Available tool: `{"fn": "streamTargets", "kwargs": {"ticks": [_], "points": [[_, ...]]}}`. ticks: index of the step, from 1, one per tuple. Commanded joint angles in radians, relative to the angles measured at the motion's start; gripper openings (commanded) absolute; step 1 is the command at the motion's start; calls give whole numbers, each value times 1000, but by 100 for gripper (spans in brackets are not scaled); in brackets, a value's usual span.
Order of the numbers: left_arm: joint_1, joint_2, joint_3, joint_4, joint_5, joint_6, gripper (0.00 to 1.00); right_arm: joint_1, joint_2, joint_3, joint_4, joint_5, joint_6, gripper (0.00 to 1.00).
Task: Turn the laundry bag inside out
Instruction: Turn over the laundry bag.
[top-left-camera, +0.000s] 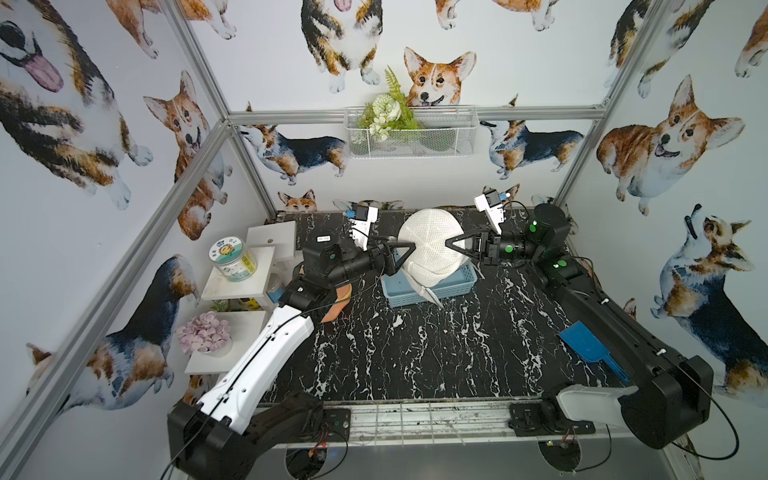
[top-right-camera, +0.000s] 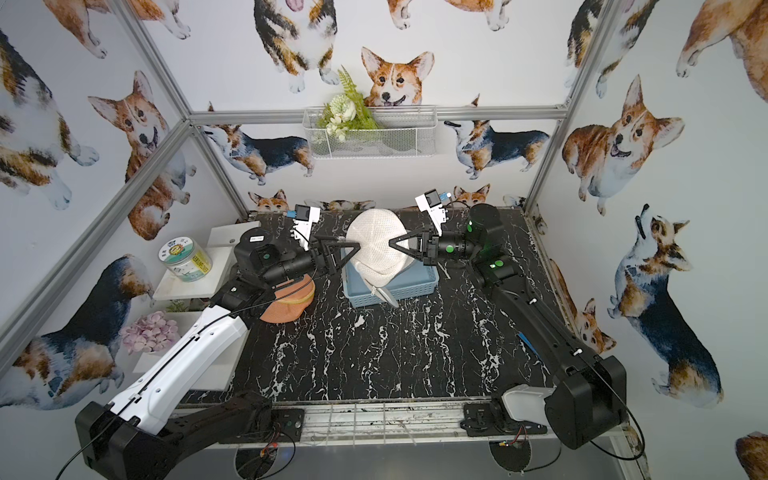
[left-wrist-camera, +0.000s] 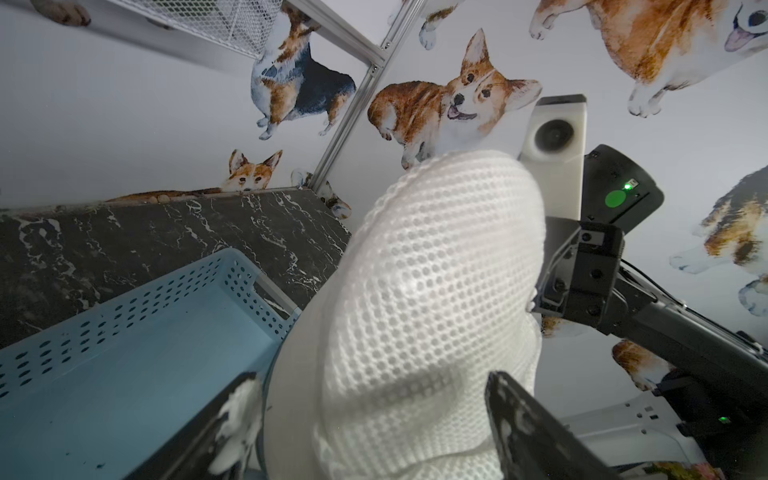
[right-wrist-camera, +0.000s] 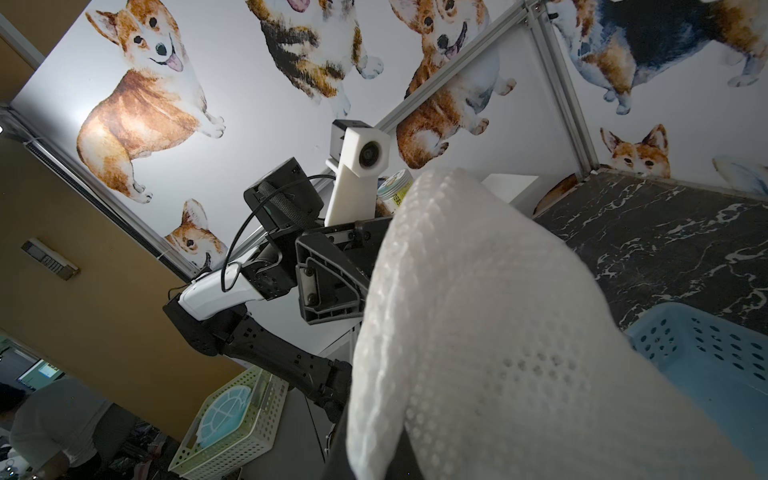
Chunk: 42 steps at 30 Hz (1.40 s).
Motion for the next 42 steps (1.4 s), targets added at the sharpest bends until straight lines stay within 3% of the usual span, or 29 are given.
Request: {"fn": "streamTargets", "kwargs": {"ticks": [1, 4, 9, 14, 16, 21, 23, 24, 26, 29, 31, 38, 42], "points": [[0, -3, 38, 10, 4, 52, 91, 2, 16, 29, -89, -72, -79, 0], [-1, 12, 75, -40, 7, 100, 89, 2, 23, 34, -149, -87, -127, 0], [-11, 38, 88, -21, 62, 96, 74, 2, 43, 32, -178, -99, -153, 0], [-30, 66, 110, -57, 65, 116, 72, 2, 62, 52, -182, -110, -153, 0], [-32, 74, 107, -39, 80, 99, 61, 3, 74, 62, -192, -108, -158, 0], [-30, 91, 79, 92, 139, -32, 0, 3, 85, 66, -201, -73, -158, 0], [-24, 86, 71, 142, 116, -106, 0, 4, 79, 61, -210, -43, -168, 0], [-16, 81, 64, 179, 99, -159, 0, 3, 69, 50, -206, -25, -172, 3], [0, 67, 53, 225, 44, -247, 0, 3, 25, -1, -140, 20, -155, 33], [7, 53, 33, 312, -10, -343, 0, 5, -50, -112, 65, 55, -51, 61], [12, 49, 31, 343, -34, -388, 0, 4, -82, -159, 108, 83, -45, 100], [43, 31, 33, 450, -60, -530, 0, 35, -185, -332, 217, 157, -42, 100], [43, 24, 21, 494, -63, -580, 0, 98, -120, -371, 337, 197, -46, 100]]}}
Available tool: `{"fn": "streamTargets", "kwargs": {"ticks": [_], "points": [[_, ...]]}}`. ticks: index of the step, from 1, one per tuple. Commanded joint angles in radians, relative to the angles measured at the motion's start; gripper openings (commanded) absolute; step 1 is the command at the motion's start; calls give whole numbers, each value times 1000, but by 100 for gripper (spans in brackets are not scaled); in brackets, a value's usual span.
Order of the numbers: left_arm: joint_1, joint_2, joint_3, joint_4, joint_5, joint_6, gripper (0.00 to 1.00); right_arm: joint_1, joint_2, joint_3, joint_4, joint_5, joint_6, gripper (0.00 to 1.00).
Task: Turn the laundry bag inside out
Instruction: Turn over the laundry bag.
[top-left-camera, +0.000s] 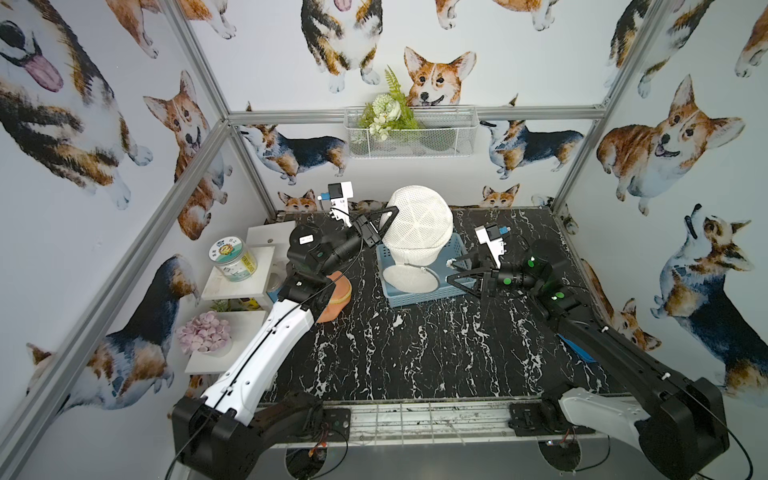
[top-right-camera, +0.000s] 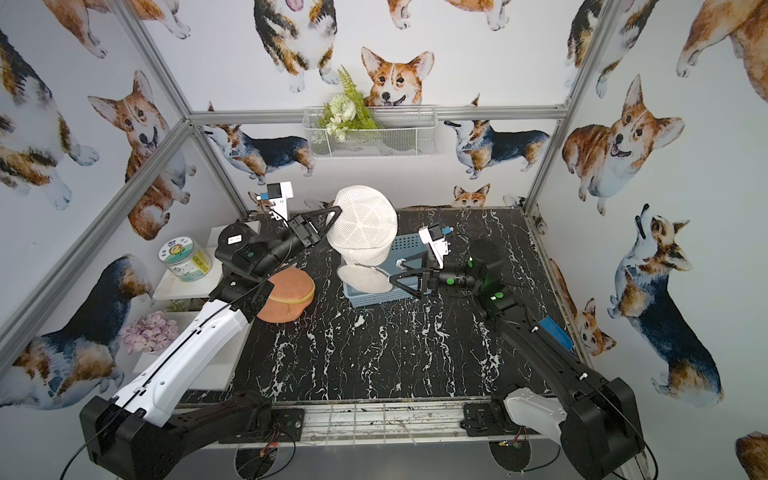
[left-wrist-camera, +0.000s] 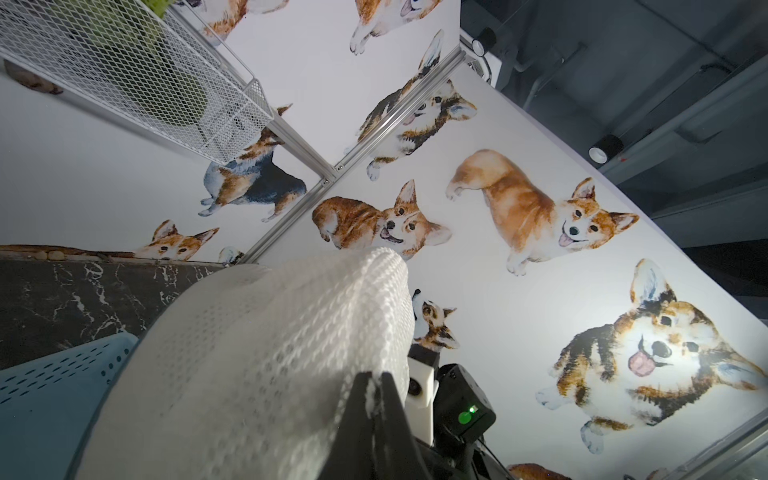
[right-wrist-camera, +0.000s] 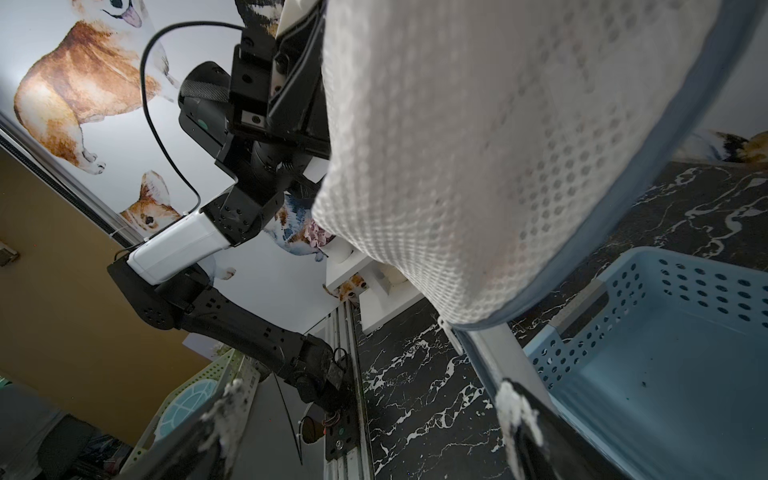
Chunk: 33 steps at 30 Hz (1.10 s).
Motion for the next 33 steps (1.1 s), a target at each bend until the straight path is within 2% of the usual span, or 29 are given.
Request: {"fn": "streamTargets", "kwargs": {"ticks": [1, 3, 12, 13, 17, 21, 25, 28, 29, 31, 32, 33], "points": [[1, -12, -6, 87, -11, -66, 0, 41, 50, -7, 189, 58, 14, 100], [1, -19, -6, 81, -19, -68, 0, 64, 95, 17, 250, 50, 31, 100], [-10, -49, -23, 80, -34, -87, 0, 89, 202, 53, 395, 106, 72, 72], [-10, -52, -29, 89, -36, -96, 0, 89, 214, 51, 427, 97, 90, 65], [-8, -46, -63, 197, -35, -208, 0, 88, 241, 34, 458, 84, 123, 0], [0, -41, -71, 285, -37, -328, 0, 63, 193, -55, 373, 100, 66, 0], [17, -32, -125, 438, -53, -517, 0, -31, 123, -192, 340, 136, 62, 0], [17, -15, -148, 497, -57, -589, 0, -52, 91, -194, 209, 166, -5, 0], [17, -17, -148, 464, -56, -575, 0, -51, 78, -177, 183, 157, -14, 11], [25, -25, -142, 357, -46, -529, 0, -52, 16, -141, 134, 162, -34, 53], [31, -26, -145, 313, -41, -516, 0, -51, -24, -111, 68, 183, -73, 70], [37, -26, -154, 298, -38, -514, 0, -51, -72, -82, 12, 205, -117, 93]]}}
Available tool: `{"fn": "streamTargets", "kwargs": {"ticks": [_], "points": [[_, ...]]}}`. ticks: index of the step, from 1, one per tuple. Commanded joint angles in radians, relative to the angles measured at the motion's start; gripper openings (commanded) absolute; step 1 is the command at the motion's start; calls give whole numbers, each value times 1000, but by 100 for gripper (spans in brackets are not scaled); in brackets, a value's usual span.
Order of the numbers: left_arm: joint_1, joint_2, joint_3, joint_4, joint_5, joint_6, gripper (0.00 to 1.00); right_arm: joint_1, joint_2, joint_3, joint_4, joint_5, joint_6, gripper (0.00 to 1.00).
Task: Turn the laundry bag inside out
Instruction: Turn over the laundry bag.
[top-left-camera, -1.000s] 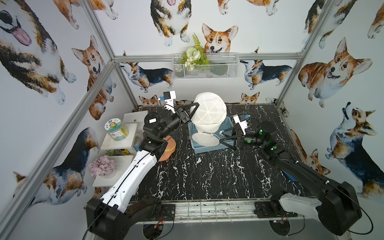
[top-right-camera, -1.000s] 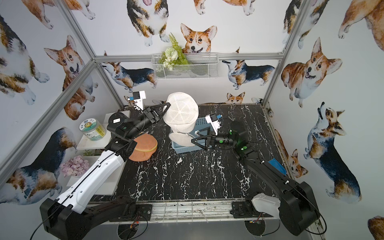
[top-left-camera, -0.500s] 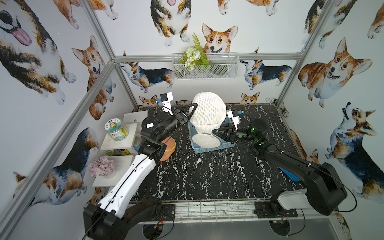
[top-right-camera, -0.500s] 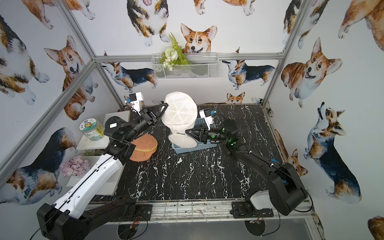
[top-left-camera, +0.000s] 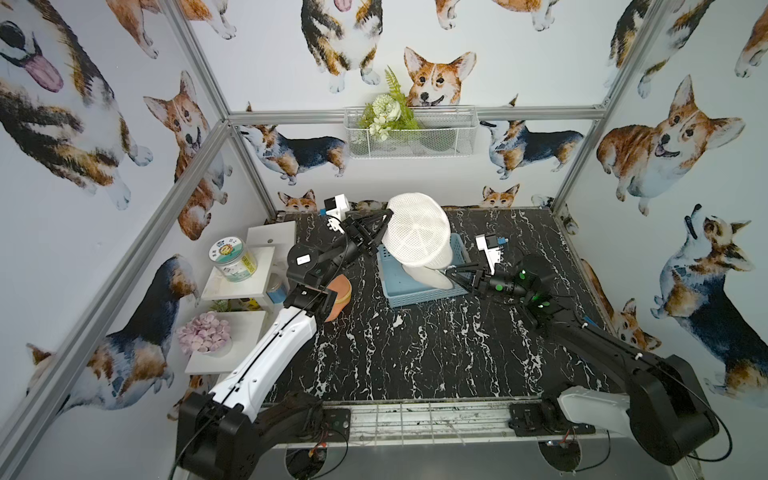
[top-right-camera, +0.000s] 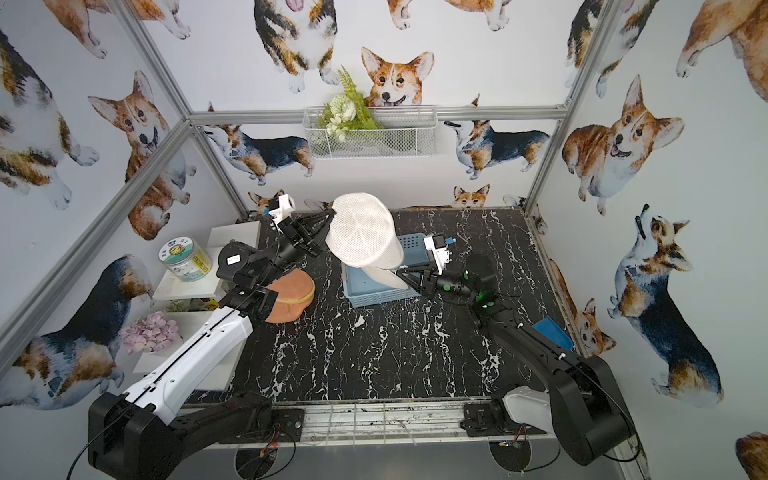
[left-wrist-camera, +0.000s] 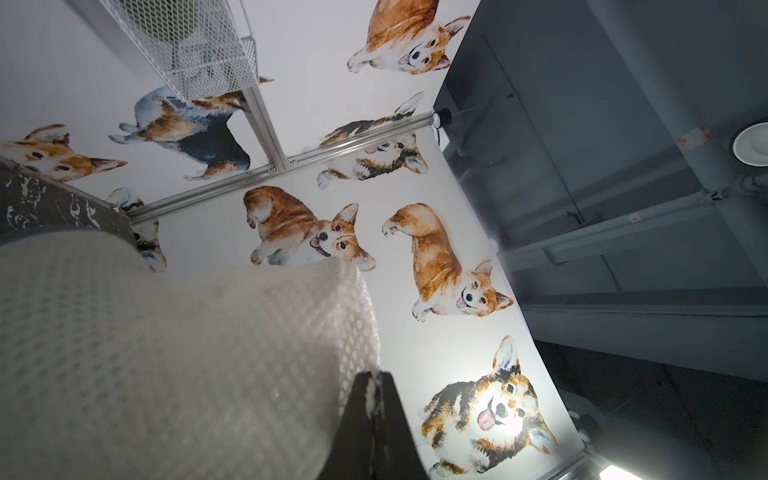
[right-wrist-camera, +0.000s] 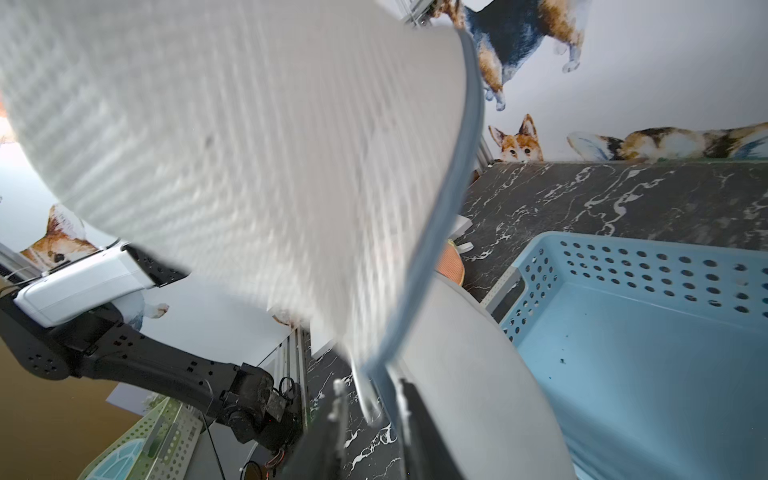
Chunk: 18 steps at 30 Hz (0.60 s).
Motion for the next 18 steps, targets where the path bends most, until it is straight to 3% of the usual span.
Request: {"fn": "streamTargets", "kwargs": {"ticks": [1, 5, 10, 13, 18], "points": [[15, -4, -12, -21, -6, -4, 0, 1, -111, 89, -213, 68, -162, 100], [20, 2, -10, -121, 1, 10, 0, 86, -199, 241, -443, 243, -397, 100], [19, 9, 17, -191, 7, 27, 0, 384, -89, 476, -698, 732, -778, 100], [18, 8, 15, -198, 6, 21, 0, 525, -22, 507, -673, 1026, -955, 100], [18, 6, 17, -205, 4, 15, 0, 663, 42, 416, -447, 1365, -1226, 100]]}}
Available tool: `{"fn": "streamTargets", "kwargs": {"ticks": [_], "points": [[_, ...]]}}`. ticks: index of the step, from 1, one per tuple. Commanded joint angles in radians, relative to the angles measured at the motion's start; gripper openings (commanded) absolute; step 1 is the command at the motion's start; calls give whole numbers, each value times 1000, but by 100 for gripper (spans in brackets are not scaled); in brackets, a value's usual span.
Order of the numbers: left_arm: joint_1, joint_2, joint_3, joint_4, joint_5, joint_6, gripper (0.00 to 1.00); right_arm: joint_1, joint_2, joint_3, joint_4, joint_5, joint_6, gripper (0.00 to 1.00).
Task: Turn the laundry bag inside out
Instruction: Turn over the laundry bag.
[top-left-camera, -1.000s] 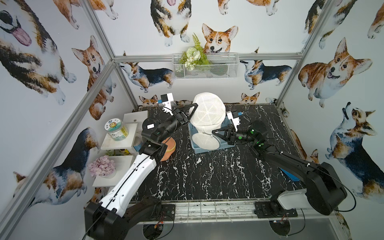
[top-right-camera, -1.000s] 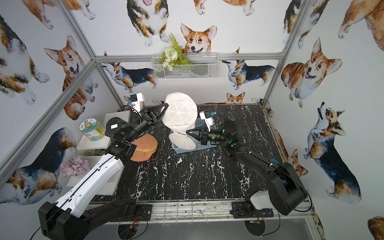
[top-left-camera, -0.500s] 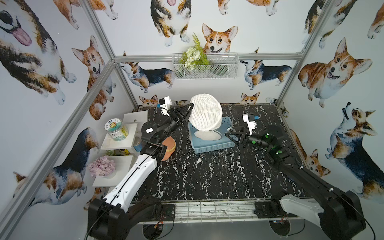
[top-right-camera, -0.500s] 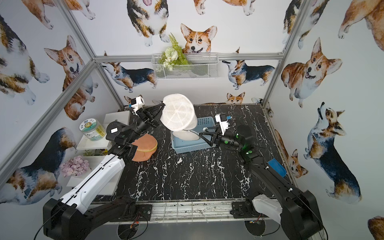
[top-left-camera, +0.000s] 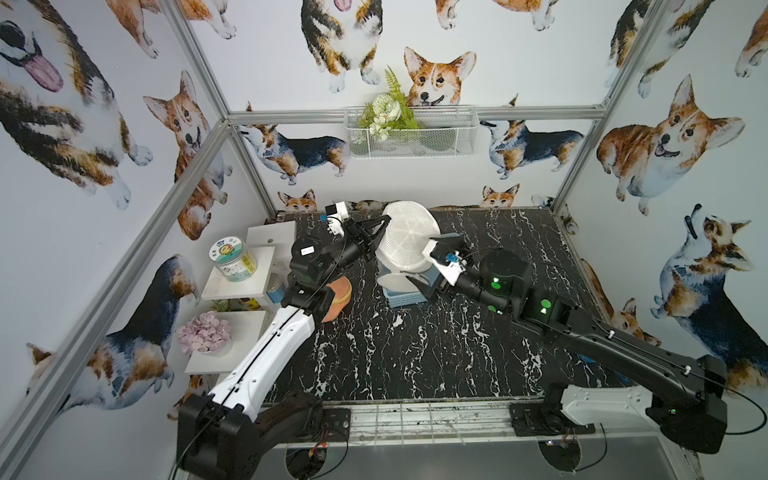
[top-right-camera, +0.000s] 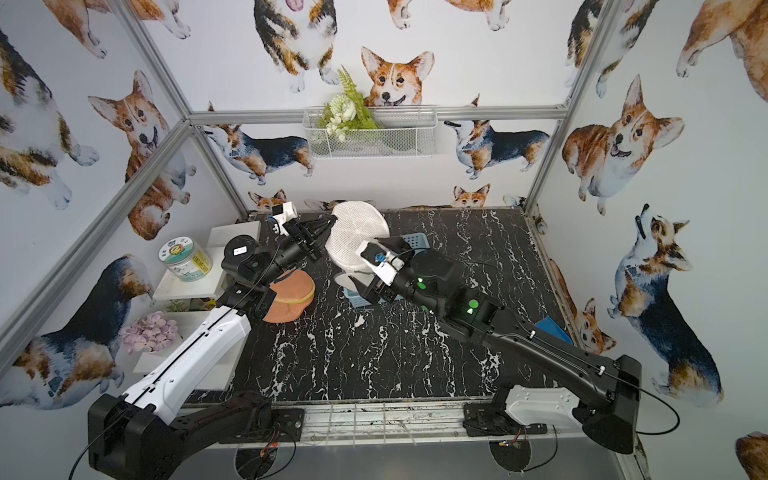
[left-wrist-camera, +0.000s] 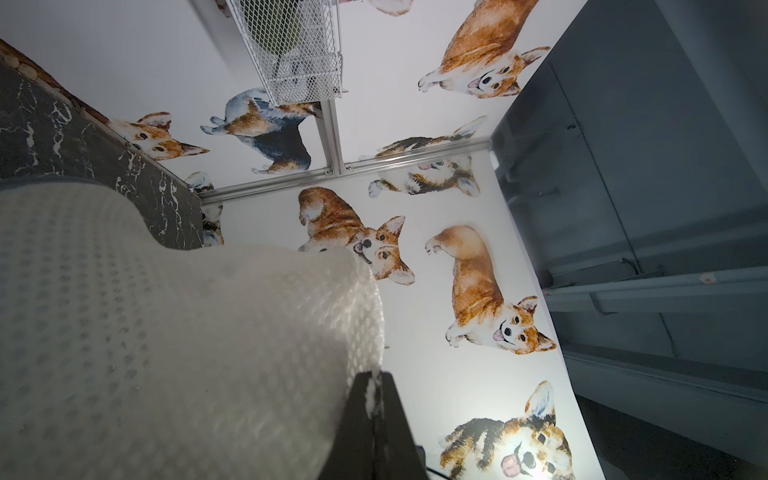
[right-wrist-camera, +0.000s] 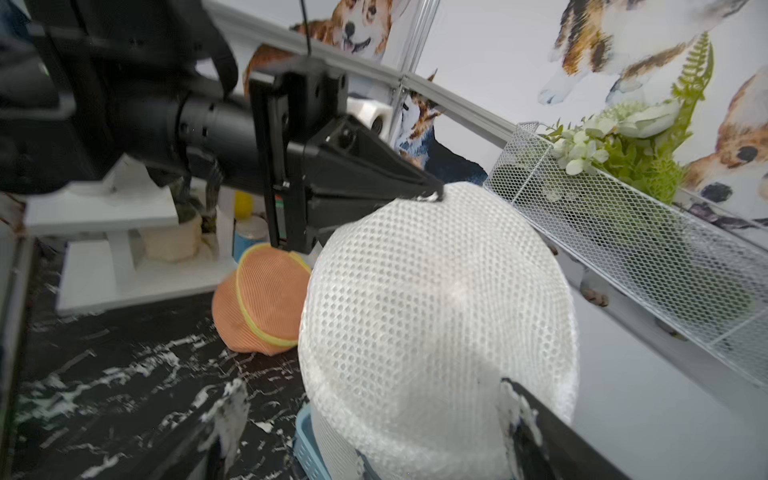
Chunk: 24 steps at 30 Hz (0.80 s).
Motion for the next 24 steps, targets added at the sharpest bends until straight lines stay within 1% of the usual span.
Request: {"fn": "streamTargets", "kwargs": {"ticks": [1, 4, 7, 8, 10, 11, 12, 14, 15, 16, 17, 18, 19, 21, 23, 24], "points": [[1, -1, 11, 5, 4, 7, 0, 46, 2, -55, 176, 355, -267, 100], [1, 3, 3, 21, 6, -10, 0, 68, -4, -105, 267, 391, -325, 100], [0, 9, -5, 44, 8, -30, 0, 96, 43, -139, 345, 477, -420, 100], [0, 9, -6, 48, 8, -34, 0, 100, 49, -149, 372, 481, -437, 100], [1, 8, -9, 51, 9, -39, 0, 100, 67, -141, 378, 480, -432, 100], [0, 6, -12, 55, 8, -43, 0, 100, 71, -135, 369, 472, -428, 98], [0, 6, -15, 62, 8, -50, 0, 101, 76, -119, 350, 462, -413, 93], [0, 6, -21, 69, 8, -61, 0, 99, 75, -90, 299, 413, -371, 77], [0, 6, -26, 70, 8, -65, 0, 98, 75, -71, 268, 388, -347, 61], [0, 9, -29, 74, 9, -73, 0, 98, 75, -56, 239, 365, -329, 41], [0, 12, -34, 80, 11, -80, 0, 98, 75, -48, 226, 353, -321, 27], [1, 16, -40, 96, 11, -92, 0, 98, 78, -44, 215, 340, -314, 10], [0, 20, -45, 108, 11, -102, 0, 97, 83, -35, 197, 329, -302, 0], [0, 23, -50, 120, 13, -111, 0, 97, 92, -21, 155, 306, -273, 0], [1, 23, -51, 116, 15, -103, 0, 84, 95, 14, 80, 250, -199, 0], [4, 25, -54, 124, 18, -96, 0, 65, 90, 35, 38, 198, -145, 0]]}}
